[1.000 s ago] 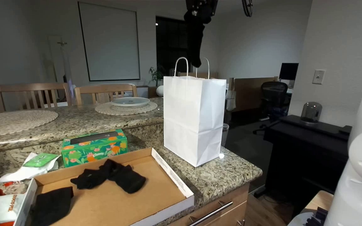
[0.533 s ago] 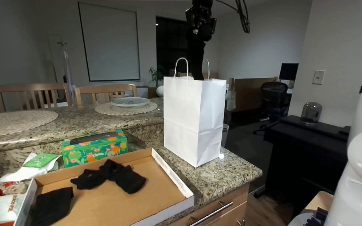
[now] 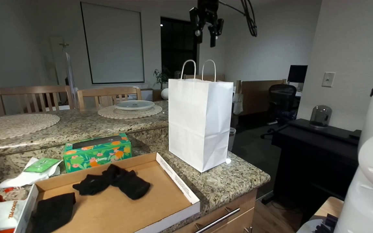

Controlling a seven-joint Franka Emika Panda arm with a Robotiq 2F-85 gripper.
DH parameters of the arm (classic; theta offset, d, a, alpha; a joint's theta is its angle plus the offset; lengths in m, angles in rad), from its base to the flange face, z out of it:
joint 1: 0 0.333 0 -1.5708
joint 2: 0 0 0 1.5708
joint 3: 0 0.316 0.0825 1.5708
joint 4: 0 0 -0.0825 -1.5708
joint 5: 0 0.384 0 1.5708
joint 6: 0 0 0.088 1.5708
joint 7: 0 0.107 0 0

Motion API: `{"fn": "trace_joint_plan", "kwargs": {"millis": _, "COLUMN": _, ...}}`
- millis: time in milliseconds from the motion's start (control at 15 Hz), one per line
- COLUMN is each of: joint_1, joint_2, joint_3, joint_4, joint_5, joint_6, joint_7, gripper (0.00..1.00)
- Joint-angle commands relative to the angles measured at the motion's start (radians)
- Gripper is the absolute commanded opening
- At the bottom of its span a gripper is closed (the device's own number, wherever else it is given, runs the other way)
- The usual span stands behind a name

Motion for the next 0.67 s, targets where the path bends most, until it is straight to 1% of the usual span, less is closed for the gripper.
{"fn": "trace_joint_plan", "kwargs": {"millis": 0, "joint_1": 0.01, "joint_2": -0.036, "joint_3": 0.007, "joint_4": -0.027, "joint_5": 0.013, "joint_6": 0.012, "joint_7": 0.032, "gripper": 0.95}}
{"fn": "trace_joint_plan", "kwargs": {"millis": 67, "joint_1": 0.018, "joint_2": -0.048, "joint_3": 0.015, "joint_4": -0.033, "joint_5": 0.01, "joint_6": 0.014, "joint_7": 0.036, "gripper": 0.99}}
{"fn": "trace_joint_plan", "kwargs": {"millis": 133, "joint_1": 0.032, "joint_2": -0.07, "joint_3": 0.029, "joint_4": -0.048, "joint_5": 0.004, "joint_6": 0.013, "joint_7": 0.029, "gripper": 1.0}}
{"fn": "trace_joint_plan", "kwargs": {"millis": 200, "joint_1": 0.049, "joint_2": -0.088, "joint_3": 0.045, "joint_4": -0.057, "joint_5": -0.004, "joint_6": 0.007, "joint_7": 0.018, "gripper": 1.0}}
{"fn": "trace_joint_plan", "kwargs": {"millis": 333, "joint_1": 0.099, "joint_2": -0.153, "joint_3": 0.092, "joint_4": -0.103, "joint_5": -0.03, "joint_6": 0.041, "joint_7": 0.025, "gripper": 1.0}}
{"fn": "trace_joint_plan", "kwargs": {"millis": 467, "joint_1": 0.152, "joint_2": -0.211, "joint_3": 0.147, "joint_4": -0.169, "joint_5": -0.027, "joint_6": 0.12, "joint_7": 0.055, "gripper": 1.0}}
{"fn": "trace_joint_plan", "kwargs": {"millis": 600, "joint_1": 0.202, "joint_2": -0.256, "joint_3": 0.204, "joint_4": -0.256, "joint_5": -0.003, "joint_6": 0.248, "joint_7": 0.13, "gripper": 1.0}}
